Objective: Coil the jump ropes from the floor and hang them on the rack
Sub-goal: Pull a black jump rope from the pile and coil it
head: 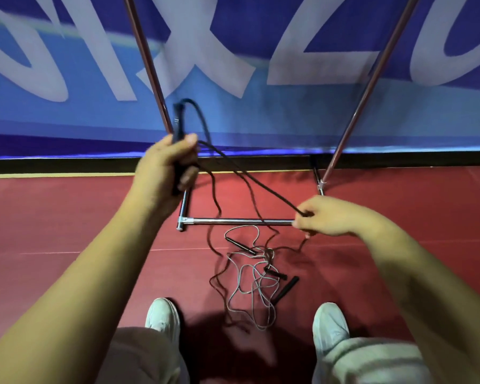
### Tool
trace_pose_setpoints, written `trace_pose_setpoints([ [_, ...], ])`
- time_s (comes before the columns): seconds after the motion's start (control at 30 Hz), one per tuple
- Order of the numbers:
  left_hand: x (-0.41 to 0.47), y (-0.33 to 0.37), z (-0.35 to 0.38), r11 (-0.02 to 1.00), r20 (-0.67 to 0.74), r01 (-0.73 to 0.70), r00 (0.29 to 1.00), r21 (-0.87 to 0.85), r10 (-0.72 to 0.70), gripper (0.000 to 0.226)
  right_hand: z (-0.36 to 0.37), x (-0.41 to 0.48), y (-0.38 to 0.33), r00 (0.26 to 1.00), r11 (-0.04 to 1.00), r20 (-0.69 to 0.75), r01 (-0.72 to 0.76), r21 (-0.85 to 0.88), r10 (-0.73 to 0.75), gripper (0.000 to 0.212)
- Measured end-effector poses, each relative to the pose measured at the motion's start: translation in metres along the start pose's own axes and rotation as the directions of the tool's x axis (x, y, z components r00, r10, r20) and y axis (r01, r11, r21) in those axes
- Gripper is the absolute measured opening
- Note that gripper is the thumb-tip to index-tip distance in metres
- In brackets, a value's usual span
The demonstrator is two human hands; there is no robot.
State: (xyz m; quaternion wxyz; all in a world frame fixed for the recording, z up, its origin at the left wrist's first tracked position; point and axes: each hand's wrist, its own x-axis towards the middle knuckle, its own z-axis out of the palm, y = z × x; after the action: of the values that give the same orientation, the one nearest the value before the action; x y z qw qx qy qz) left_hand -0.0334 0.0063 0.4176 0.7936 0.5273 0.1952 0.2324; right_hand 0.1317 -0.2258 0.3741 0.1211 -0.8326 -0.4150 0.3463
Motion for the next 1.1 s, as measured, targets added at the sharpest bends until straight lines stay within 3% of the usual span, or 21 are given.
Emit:
trace_pose_setpoints([
  [0.07,0.006,0.007,-0.013,0.991,-0.107,-0.001,0.994,-0.131,-0.013,0.023,-0.005,-0.002,0.014,0.999,0.999,-0.027,-0.036,-0.038,0.035,0.029],
  [0.1,0.008,0.008,-0.021,0.994,-0.181,0.006,0.983,-0.108,-0.025,0.021,-0.007,-0.003,0.017,0.998,1.0,-0.059,-0.005,0.023,0.007,0.027],
  [0.17,0.012,0.008,-0.038,0.989,-0.347,0.054,0.938,0.138,-0.003,0.003,-0.013,-0.005,0.013,0.989,0.942,-0.143,0.093,0.324,-0.049,0.02],
  [0.2,0.013,0.007,-0.046,0.948,-0.404,0.11,0.914,0.299,0.021,0.008,-0.015,-0.006,0.006,0.98,0.891,-0.188,0.139,0.432,-0.062,0.017],
  [0.27,0.011,0.004,-0.048,0.869,-0.405,0.163,0.913,0.467,0.046,0.014,-0.015,-0.006,-0.011,0.959,0.885,-0.266,0.206,0.418,-0.098,0.015],
  [0.37,-0.001,-0.004,-0.016,0.908,-0.139,0.127,0.987,0.399,-0.077,0.014,-0.006,-0.003,-0.038,0.936,0.957,-0.271,0.264,0.12,-0.224,0.013],
  [0.4,-0.005,-0.009,-0.004,0.909,-0.03,0.131,0.991,0.396,-0.13,0.015,-0.004,-0.003,-0.045,0.929,0.951,-0.272,0.29,0.109,-0.253,0.013],
  [0.5,-0.017,-0.023,0.018,0.811,0.256,0.136,0.908,0.57,-0.332,0.018,-0.006,-0.006,-0.062,0.886,0.907,-0.359,0.377,0.189,-0.293,0.014],
  [0.57,-0.019,-0.028,0.021,0.783,0.343,0.13,0.847,0.608,-0.407,0.015,-0.012,-0.01,-0.062,0.888,0.893,-0.373,0.374,0.249,-0.269,0.017],
  [0.63,-0.014,-0.024,0.018,0.848,0.339,0.143,0.873,0.511,-0.351,0.014,-0.015,-0.014,-0.054,0.932,0.928,-0.283,0.295,0.229,-0.226,0.024],
  [0.73,-0.005,-0.011,0.008,0.978,0.268,0.175,0.943,0.112,-0.199,0.012,-0.014,-0.017,-0.036,0.993,0.976,-0.048,0.116,0.183,-0.109,0.028],
  [0.8,-0.001,0.0,0.0,0.975,0.161,0.163,0.977,-0.15,-0.139,0.012,-0.014,-0.014,-0.017,0.999,0.994,0.024,0.029,0.102,-0.032,0.026],
  [0.87,0.005,0.007,-0.013,0.969,0.015,0.111,0.994,-0.221,-0.11,0.015,-0.013,-0.009,0.002,0.998,0.999,0.034,-0.051,-0.009,0.051,0.027],
  [0.9,0.007,0.007,-0.019,0.993,-0.068,0.075,0.994,-0.087,-0.081,0.017,-0.013,-0.008,0.008,0.997,0.997,0.013,-0.079,0.001,0.079,0.028],
  [0.93,0.009,0.005,-0.023,0.987,-0.153,0.054,0.988,0.153,-0.03,0.014,-0.013,-0.008,0.011,0.996,0.995,-0.033,-0.086,0.052,0.088,0.028],
  [1.0,0.01,-0.003,-0.028,0.823,-0.278,0.108,0.958,0.558,0.063,0.007,-0.015,-0.008,0.006,0.986,0.994,-0.161,-0.022,0.103,0.039,0.029],
  [1.03,0.008,-0.007,-0.025,0.769,-0.302,0.136,0.95,0.625,0.078,0.013,-0.015,-0.008,-0.001,0.981,0.997,-0.196,0.016,0.079,0.0,0.031],
  [1.1,0.004,-0.013,-0.014,0.787,-0.216,0.123,0.976,0.605,0.014,0.017,-0.011,-0.005,-0.018,0.982,0.996,-0.181,0.065,0.053,-0.054,0.036],
])
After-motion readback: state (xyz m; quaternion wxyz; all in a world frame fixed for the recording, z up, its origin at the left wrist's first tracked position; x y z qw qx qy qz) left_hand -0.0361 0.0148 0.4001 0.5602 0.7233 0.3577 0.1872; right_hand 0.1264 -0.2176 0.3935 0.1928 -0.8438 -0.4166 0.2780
